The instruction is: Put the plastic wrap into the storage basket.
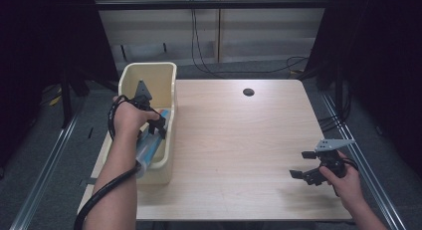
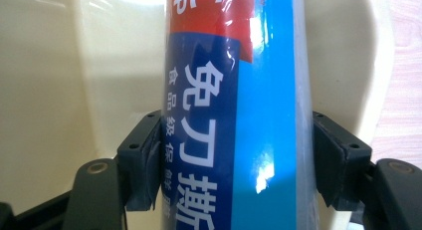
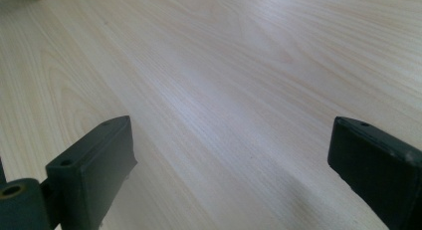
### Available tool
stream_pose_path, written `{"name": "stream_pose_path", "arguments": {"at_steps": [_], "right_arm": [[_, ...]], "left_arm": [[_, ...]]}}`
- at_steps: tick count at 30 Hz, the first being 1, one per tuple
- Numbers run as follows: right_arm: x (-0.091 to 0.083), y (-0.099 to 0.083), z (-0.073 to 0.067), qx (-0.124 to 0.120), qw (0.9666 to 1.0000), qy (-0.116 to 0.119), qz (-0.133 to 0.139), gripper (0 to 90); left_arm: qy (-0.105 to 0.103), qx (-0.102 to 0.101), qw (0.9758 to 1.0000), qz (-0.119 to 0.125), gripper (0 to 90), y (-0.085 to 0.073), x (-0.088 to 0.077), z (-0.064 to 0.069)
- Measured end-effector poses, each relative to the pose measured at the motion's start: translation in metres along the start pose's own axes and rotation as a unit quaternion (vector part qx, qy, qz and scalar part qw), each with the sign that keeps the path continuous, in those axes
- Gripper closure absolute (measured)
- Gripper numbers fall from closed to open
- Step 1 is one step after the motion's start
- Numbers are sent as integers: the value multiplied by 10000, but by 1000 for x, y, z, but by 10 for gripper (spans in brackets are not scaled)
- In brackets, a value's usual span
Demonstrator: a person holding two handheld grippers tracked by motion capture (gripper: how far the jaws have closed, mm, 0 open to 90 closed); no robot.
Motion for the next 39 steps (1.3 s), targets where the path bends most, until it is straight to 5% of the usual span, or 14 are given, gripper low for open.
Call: {"name": "stream_pose_path", "arguments": {"at_steps": [22, 27, 39], "right_arm": [[0, 0, 2, -10, 10000, -15, -15, 43], [1, 0, 0, -24, 10000, 16, -35, 43], [1, 0, 0, -38, 10000, -5, -28, 42]], "left_arm": [[162, -1, 9997, -197, 315, 4, 5, -2], [217, -142, 9996, -121, 315, 5, 7, -1], [134, 7, 9999, 51, 337, 5, -9, -2]]}}
Point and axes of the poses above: each handheld gripper's, and its own axes: x roughly forward along the jaws, y roughly out of its top, z roughly to its right, the point moved 10 cm from there along x, roughly forward along the jaws
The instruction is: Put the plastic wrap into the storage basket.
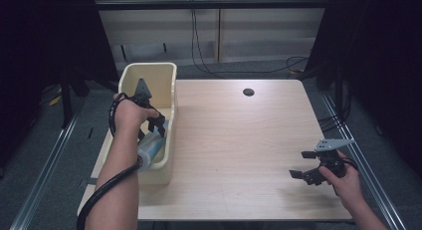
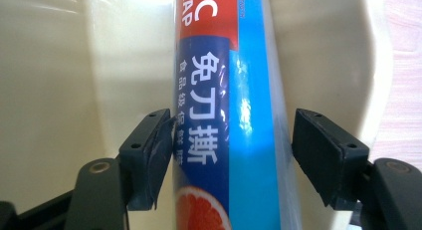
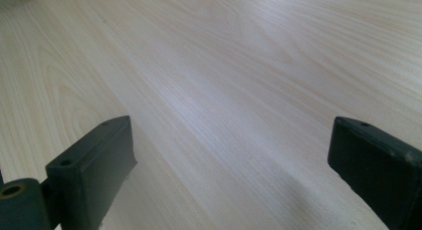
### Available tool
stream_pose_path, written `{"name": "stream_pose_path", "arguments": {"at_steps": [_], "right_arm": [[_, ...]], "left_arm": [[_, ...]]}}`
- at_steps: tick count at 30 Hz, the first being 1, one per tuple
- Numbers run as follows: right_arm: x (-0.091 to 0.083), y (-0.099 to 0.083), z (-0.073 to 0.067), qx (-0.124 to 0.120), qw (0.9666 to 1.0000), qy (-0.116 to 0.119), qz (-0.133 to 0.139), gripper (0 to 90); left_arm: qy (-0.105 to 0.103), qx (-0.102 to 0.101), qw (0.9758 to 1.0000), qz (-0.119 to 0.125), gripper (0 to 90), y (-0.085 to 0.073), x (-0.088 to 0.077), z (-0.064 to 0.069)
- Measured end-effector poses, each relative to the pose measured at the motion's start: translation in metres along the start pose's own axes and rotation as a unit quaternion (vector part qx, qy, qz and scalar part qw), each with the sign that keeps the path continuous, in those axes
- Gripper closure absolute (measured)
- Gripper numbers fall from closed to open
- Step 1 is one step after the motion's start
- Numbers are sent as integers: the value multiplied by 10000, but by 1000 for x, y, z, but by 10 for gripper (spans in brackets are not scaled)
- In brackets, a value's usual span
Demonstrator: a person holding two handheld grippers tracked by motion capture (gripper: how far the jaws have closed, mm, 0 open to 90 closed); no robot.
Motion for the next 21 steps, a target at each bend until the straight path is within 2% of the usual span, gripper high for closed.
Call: {"name": "stream_pose_path", "arguments": {"at_steps": [2, 4, 5, 7, 8, 9, 14, 21], "right_arm": [[0, 0, 0, 2, 10000, 0, -4, 42], [0, 0, 0, -22, 10000, -14, 1, 42], [0, 0, -1, -20, 10000, -9, -1, 42], [0, 0, -1, -14, 10000, -7, -6, 42], [0, 1, -1, -25, 10000, 1, 3, 42], [0, 1, -1, -30, 10000, -10, 5, 42], [-1, 1, -1, -17, 10000, -17, 8, 42], [-1, 1, -2, -24, 10000, -11, 6, 43]], "left_arm": [[-48, -89, 9999, 84, 342, 1, -3, 3], [-52, -84, 9999, 135, 334, 1, -7, 5], [-51, -28, 9999, 117, 327, 0, -8, 5], [-21, -64, 9998, 183, 318, 1, -9, 5], [-11, -2, 9998, 179, 316, 1, -11, 5], [-67, -4, 9998, 163, 314, 0, -12, 6], [23, 32, 9995, 314, 288, 1, -18, 7], [13, 115, 9991, 419, 197, 1, -23, 9]]}}
Point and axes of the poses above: each handheld gripper's, and its own axes: x roughly forward along the jaws, y roughly out of its top, z roughly to its right, the point moved 10 cm from there along x, roughly forward along the jaws
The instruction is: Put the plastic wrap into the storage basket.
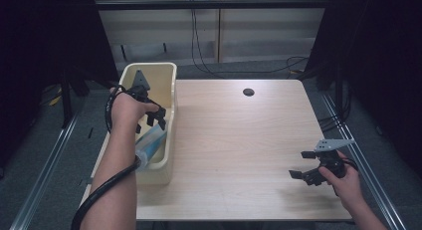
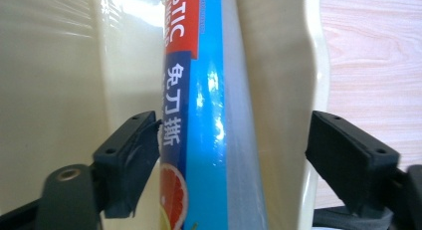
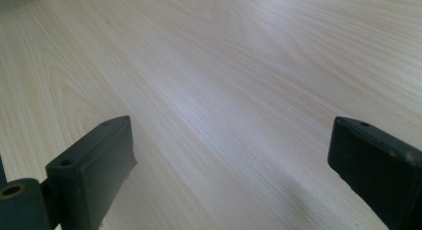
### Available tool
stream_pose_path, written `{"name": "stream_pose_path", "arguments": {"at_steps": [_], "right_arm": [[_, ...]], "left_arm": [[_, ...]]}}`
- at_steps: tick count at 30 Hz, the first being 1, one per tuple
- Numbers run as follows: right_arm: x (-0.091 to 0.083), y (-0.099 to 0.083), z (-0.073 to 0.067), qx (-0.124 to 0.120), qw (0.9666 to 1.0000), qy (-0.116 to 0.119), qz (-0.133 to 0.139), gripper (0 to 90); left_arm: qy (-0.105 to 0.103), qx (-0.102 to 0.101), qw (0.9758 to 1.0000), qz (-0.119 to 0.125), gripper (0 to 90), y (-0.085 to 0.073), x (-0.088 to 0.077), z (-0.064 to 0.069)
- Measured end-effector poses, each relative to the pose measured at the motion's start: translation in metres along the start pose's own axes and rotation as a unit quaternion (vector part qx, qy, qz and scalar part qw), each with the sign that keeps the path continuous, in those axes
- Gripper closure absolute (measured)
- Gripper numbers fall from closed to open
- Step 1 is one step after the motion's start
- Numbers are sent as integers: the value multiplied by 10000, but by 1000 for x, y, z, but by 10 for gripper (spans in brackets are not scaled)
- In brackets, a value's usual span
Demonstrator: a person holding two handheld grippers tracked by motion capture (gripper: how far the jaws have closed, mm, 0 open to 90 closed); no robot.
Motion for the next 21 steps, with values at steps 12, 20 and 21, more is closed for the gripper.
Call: {"name": "stream_pose_path", "arguments": {"at_steps": [12, 20, 21], "right_arm": [[0, 1, -1, 6, 10000, 12, 28, 42], [-1, 2, 0, 27, 10000, 24, 46, 42], [-1, 1, 0, -2, 10000, 16, 40, 42]], "left_arm": [[-78, 223, 9997, 104, 109, 1, -8, 11], [-13, 386, 9990, 234, 67, 3, -13, 22], [-71, 431, 9988, 214, 56, 3, -13, 27]]}}
Point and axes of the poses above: each handheld gripper's, and its own axes: x roughly forward along the jaws, y roughly out of its top, z roughly to its right, the point moved 10 cm from there along x, roughly forward along the jaws
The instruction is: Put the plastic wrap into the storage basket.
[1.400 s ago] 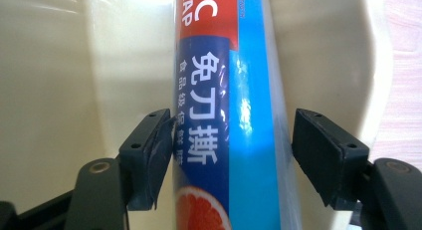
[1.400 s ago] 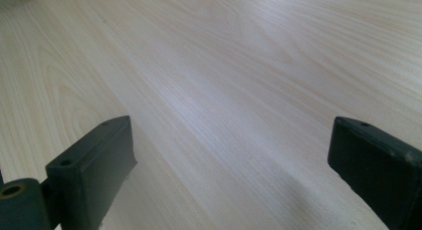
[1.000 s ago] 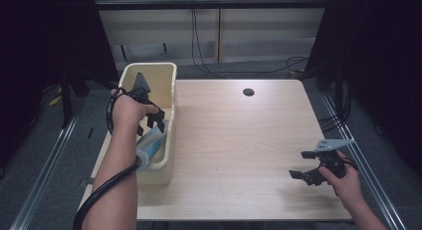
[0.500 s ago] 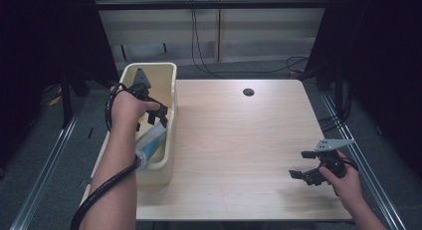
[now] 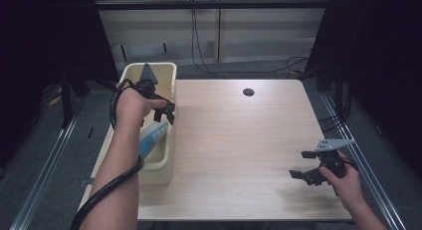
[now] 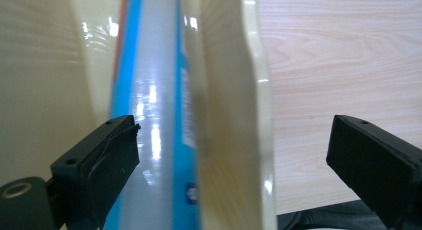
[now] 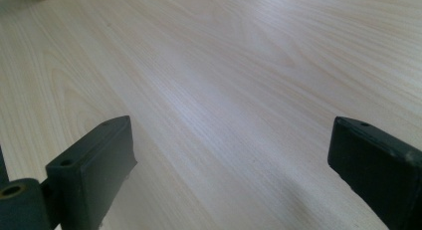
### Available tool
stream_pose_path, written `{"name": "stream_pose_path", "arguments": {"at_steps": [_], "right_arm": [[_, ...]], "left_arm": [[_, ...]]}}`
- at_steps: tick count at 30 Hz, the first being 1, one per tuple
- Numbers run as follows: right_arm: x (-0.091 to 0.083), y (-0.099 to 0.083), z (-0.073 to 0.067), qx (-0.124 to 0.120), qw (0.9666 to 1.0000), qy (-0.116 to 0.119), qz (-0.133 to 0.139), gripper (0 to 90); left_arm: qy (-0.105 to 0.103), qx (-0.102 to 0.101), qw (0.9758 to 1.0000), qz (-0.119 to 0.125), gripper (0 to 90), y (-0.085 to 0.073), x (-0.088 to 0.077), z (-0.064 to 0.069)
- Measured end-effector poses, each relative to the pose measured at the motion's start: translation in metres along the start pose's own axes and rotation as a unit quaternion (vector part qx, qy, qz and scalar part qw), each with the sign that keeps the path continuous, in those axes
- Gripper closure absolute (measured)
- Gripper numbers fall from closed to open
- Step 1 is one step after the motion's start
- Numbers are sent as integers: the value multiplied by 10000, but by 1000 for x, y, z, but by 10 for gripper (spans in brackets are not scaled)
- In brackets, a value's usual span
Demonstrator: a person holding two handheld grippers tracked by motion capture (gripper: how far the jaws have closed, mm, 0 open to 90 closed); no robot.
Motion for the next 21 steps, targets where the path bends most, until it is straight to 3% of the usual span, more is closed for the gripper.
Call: {"name": "stream_pose_path", "arguments": {"at_steps": [7, 17, 21], "right_arm": [[-1, 2, -1, 2, 10000, 15, 22, 42], [1, 1, -2, -7, 10000, -6, -15, 42], [1, 0, -2, -36, 10000, -11, -12, 42]], "left_arm": [[-194, 248, 9995, 31, 44, 0, 0, 19], [-263, 521, 9983, 84, 45, 2, 4, 39], [-363, 681, 9969, 169, 47, 4, 8, 53]]}}
Point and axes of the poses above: each handheld gripper's, and its own axes: x roughly forward along the jaws, y roughly out of its top, z roughly to its right, the point moved 10 cm from there along x, roughly forward along the jaws
